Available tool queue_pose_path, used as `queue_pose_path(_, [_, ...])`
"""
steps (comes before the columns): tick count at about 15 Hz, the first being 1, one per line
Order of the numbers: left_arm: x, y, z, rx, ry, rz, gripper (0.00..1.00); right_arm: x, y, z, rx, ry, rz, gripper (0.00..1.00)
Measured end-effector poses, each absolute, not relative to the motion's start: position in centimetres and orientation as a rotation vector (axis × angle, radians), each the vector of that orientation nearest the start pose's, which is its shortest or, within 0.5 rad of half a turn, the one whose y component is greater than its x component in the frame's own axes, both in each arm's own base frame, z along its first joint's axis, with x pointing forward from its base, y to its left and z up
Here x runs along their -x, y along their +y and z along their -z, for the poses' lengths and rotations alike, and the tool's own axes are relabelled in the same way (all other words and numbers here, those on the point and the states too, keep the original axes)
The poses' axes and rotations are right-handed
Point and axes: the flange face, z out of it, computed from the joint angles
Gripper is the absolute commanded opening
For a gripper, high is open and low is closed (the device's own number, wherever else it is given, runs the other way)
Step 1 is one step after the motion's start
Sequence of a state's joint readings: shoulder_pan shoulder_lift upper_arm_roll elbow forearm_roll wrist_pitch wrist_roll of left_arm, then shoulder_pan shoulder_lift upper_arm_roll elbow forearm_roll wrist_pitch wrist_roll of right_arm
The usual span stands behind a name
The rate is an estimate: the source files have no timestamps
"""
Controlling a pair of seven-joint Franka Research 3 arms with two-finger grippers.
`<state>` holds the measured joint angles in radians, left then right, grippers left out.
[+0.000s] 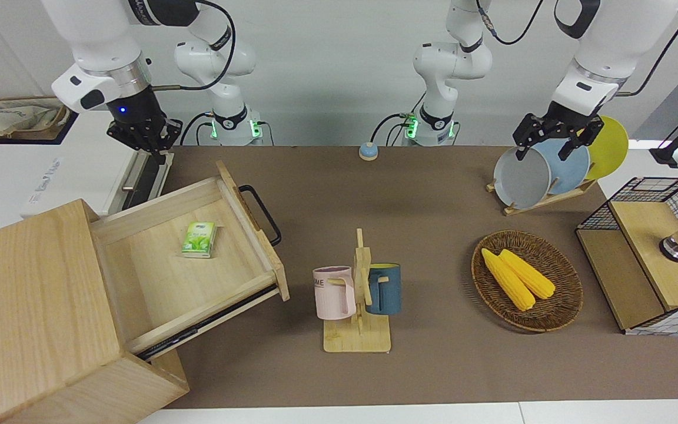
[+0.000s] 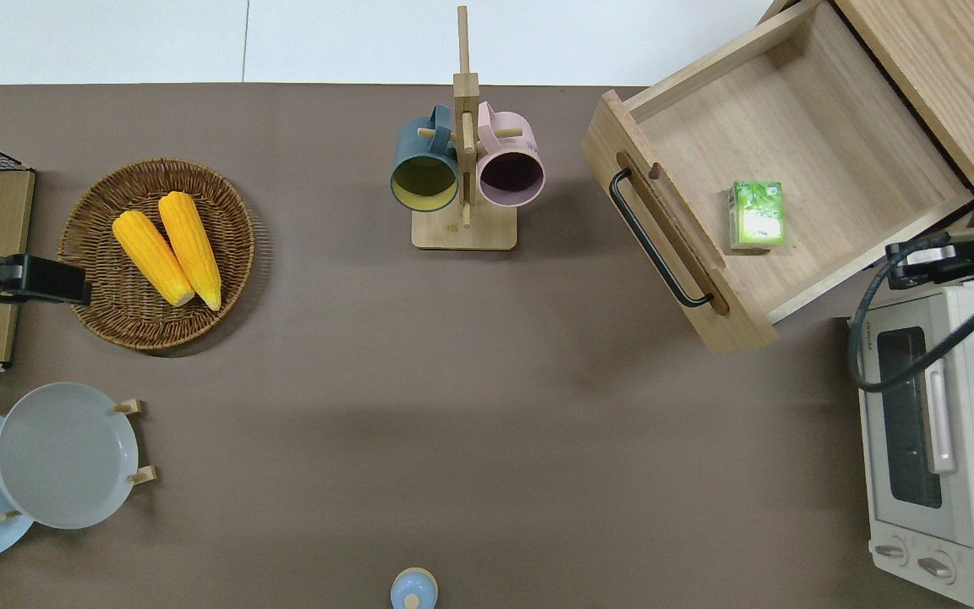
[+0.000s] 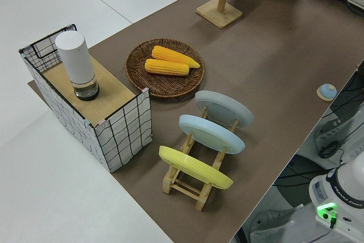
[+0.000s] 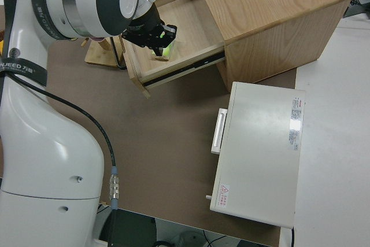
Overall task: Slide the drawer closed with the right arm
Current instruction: 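Move the right gripper up to the open drawer's front edge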
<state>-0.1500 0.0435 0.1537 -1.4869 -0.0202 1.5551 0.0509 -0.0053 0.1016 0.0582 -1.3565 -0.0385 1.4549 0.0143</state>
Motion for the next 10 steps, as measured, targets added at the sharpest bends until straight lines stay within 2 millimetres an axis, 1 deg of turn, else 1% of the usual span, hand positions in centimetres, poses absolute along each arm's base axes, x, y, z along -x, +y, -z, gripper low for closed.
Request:
queue_pose_path(2, [-56.7,-0.2,-63.9,3.153,0.076,0.04,1.0,-57.0,3.6,-66.4,3.171,-0.05,0.005,0.0])
queue_pose_path(7, [-56.7,-0.2,-63.9,3.153,0.076,0.04,1.0,-56.3,8.3,-66.7,3.163,0.073,0.004,0.0])
queue_pose_path(10, [-56.7,-0.2,-63.9,3.153,0.076,0.04,1.0,-55.5,11.9,-67.4,3.148,0.184,0.027,0.0])
